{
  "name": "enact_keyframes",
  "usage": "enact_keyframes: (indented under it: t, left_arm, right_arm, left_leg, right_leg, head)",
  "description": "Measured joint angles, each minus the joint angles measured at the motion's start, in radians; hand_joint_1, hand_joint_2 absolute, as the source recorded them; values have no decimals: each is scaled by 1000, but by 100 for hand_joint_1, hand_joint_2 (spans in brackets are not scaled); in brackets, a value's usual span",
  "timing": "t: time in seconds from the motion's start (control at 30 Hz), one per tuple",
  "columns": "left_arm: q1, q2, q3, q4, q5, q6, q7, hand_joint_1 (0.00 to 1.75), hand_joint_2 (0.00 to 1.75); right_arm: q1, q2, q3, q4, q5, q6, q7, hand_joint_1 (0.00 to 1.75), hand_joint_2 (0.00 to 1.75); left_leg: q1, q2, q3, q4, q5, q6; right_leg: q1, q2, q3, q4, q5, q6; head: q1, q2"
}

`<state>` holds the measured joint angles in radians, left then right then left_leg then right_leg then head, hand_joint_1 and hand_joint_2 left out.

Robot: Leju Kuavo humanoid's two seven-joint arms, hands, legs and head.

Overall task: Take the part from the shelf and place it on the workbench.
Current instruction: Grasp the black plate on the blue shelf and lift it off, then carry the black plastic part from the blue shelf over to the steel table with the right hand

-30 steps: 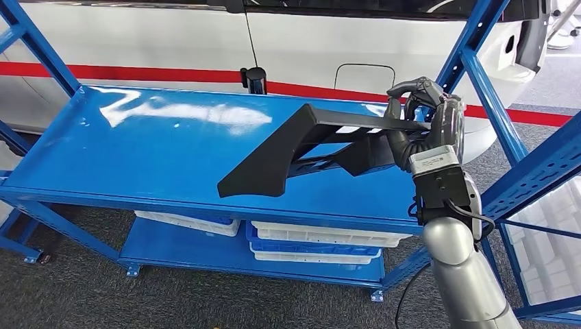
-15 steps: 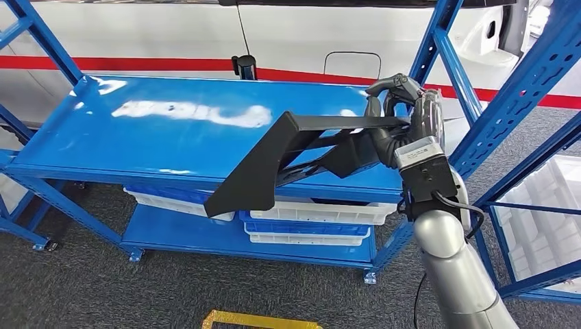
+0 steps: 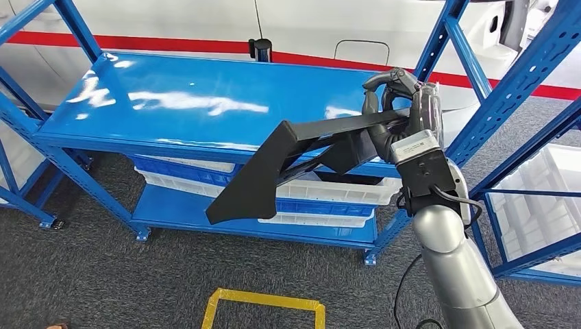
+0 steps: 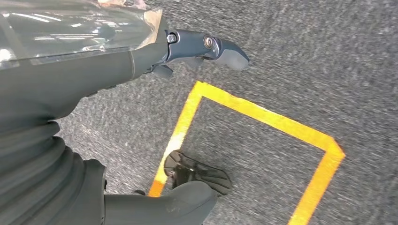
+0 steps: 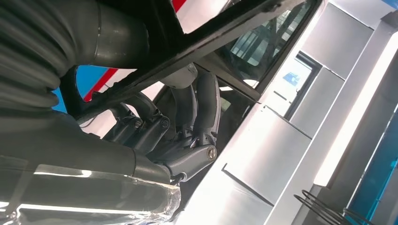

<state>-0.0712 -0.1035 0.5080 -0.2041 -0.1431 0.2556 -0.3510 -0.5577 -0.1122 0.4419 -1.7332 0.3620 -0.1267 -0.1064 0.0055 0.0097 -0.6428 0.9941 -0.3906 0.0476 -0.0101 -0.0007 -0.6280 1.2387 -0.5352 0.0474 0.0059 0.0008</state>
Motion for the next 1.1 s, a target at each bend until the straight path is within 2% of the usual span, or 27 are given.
enact_keyframes:
  t: [0.07,0.1,0.13,0.17,0.2,0.23,0.27,0.3,0.37,0.4,0.43,0.47,0.5,0.53,0.6,0.63,0.67,0.73,0.77,0.83,0.87,0.9,0.93,0.97,1.0,1.03,1.1]
  left_arm:
    - [0,-1,1,0,0,0,0,0,175]
    - [0,-2,1,0,0,0,0,0,175]
    - [0,-3,1,0,0,0,0,0,175]
    - [1,-3,1,0,0,0,0,0,175]
    - [2,-3,1,0,0,0,0,0,175]
    - [2,-2,1,0,0,0,0,0,175]
    - [3,-3,1,0,0,0,0,0,175]
    - [4,-2,2,0,0,0,0,0,175]
    - [4,-2,2,0,0,0,0,0,175]
    - [4,-2,2,0,0,0,0,0,175]
    - [4,-2,2,0,0,0,0,0,175]
    - [4,-1,2,0,0,0,0,0,175]
    - [4,-1,2,0,1,0,0,0,175]
    - [3,-1,2,0,2,-1,0,0,175]
    - [1,-1,3,0,4,-3,0,0,175]
    - [-1,-2,3,0,4,-4,0,0,175]
    - [-1,-2,4,0,4,-4,0,0,175]
    - [0,-3,6,0,5,-5,0,0,175]
    - [1,-3,6,0,5,-5,0,0,175]
    - [0,-2,10,0,6,-8,-1,0,175]
    - [1,-1,13,0,8,-9,-2,0,175]
    - [1,-1,16,0,9,-8,-2,0,175]
    - [1,0,19,0,10,-7,0,0,175]
    - [1,0,21,0,10,-5,2,0,175]
    - [1,0,23,0,10,-3,4,0,175]
    - [2,-1,25,0,9,-3,6,0,175]
    - [3,-2,29,0,8,-3,9,0,175]
  right_arm:
    - [-4,0,2,2,0,0,0,175,175]
    - [-6,0,3,2,0,0,0,175,175]
    - [-9,0,4,2,0,0,0,175,175]
    - [-11,0,5,2,0,0,0,175,175]
    - [-11,0,5,3,0,0,0,175,175]
    - [-13,1,6,4,0,0,0,175,175]
    - [-14,1,7,4,0,0,0,175,175]
    - [-15,2,8,5,0,0,0,175,175]
    - [-16,3,10,6,0,0,0,175,175]
    - [-15,3,11,8,0,0,0,175,175]
    - [-15,3,11,9,0,0,0,175,175]
    - [-15,3,12,10,0,0,0,175,175]
    - [-15,3,12,11,0,0,0,175,175]
    - [-15,3,12,11,-1,0,0,175,175]
    - [-14,3,10,11,-8,-6,0,175,175]
    - [-12,2,8,11,-15,-12,-1,175,175]
    - [-7,1,4,11,-24,-19,-3,175,175]
    - [9,-4,-8,12,-41,-37,-11,175,175]
    - [19,-8,-17,12,-48,-45,-15,175,175]
    - [36,-15,-35,12,-61,-59,-23,175,175]
    - [44,-18,-43,12,-67,-63,-25,175,175]
    - [55,-19,-52,12,-73,-66,-25,175,175]
    - [75,-20,-63,10,-77,-69,-27,175,175]
    - [106,-21,-74,8,-79,-76,-37,175,175]
    - [148,-21,-88,5,-79,-84,-58,175,175]
    - [192,-21,-101,2,-80,-92,-87,175,175]
    - [263,-20,-124,-4,-80,-100,-141,175,175]
  left_leg:
    - [-2,0,-19,1,21,-7]
    - [-3,0,-24,-1,31,-12]
    - [-3,1,-26,-3,41,-17]
    - [-3,1,-28,-6,52,-24]
    - [-1,0,-30,-9,57,-30]
    - [0,-2,-36,-4,46,-36]
    - [2,-6,-46,15,16,-43]
    - [5,-9,-60,57,-31,-49]
    - [9,-12,-92,193,-132,-62]
    - [11,-12,-102,257,-156,-67]
    - [15,-12,-99,295,-158,-72]
    - [20,-12,-79,296,-142,-76]
    - [25,-12,-40,256,-118,-80]
    - [31,-12,11,190,-103,-85]
    - [33,-19,96,66,-104,-89]
    - [30,-22,113,34,-112,-87]
    - [24,-24,114,25,-112,-80]
    - [17,-21,98,22,-98,-55]
    - [14,-18,87,20,-88,-39]
    - [11,-13,59,17,-64,-11]
    - [9,-12,44,17,-53,-3]
    - [6,-10,29,18,-41,0]
    - [3,-9,15,18,-30,2]
    - [1,-9,2,18,-19,3]
    - [0,-10,-9,18,-8,2]
    - [-1,-12,-18,19,1,1]
    - [-3,-14,-33,19,22,-7]
  right_leg:
    - [6,0,114,-159,12,-6]
    - [10,0,154,-223,5,-13]
    - [15,0,175,-265,-4,-21]
    - [18,0,180,-285,-5,-27]
    - [12,0,173,-285,4,-34]
    - [6,-1,167,-288,16,-42]
    - [0,-2,160,-291,29,-53]
    - [-7,-3,151,-291,43,-61]
    - [-5,-4,126,-287,65,-66]
    - [-5,-5,113,-283,73,-63]
    - [-6,-5,99,-279,81,-60]
    - [-8,-5,85,-273,87,-55]
    - [-10,-5,73,-266,93,-51]
    - [-11,-5,61,-258,97,-45]
    - [-8,-5,40,-242,105,-32]
    - [-5,-4,32,-237,111,-24]
    - [-2,-4,26,-235,117,-14]
    - [-3,-4,14,-230,119,1]
    - [-5,-4,0,-211,98,1]
    - [-10,-3,-41,-117,16,-10]
    - [-9,-3,-61,-50,-27,-14]
    - [-8,-2,-71,12,-54,-12]
    - [-6,-2,-68,52,-62,-7]
    - [-4,-2,-48,59,-50,1]
    - [-1,-2,-9,29,-27,7]
    - [3,-2,43,-29,-8,8]
    - [14,-3,154,-185,-7,-7]
  head:
    - [-1,0]
    - [-2,0]
    - [-3,0]
    - [-4,0]
    - [-4,0]
    - [-3,0]
    - [-6,0]
    - [-8,0]
    - [-13,0]
    - [-13,0]
    - [-13,0]
    - [-13,0]
    - [-13,0]
    - [-14,0]
    - [-15,0]
    - [-15,0]
    - [-14,0]
    - [-15,0]
    - [-13,0]
    - [-8,0]
    - [-6,0]
    - [-5,0]
    - [-6,0]
    - [-5,0]
    - [-4,0]
    - [-3,0]
    - [-3,0]
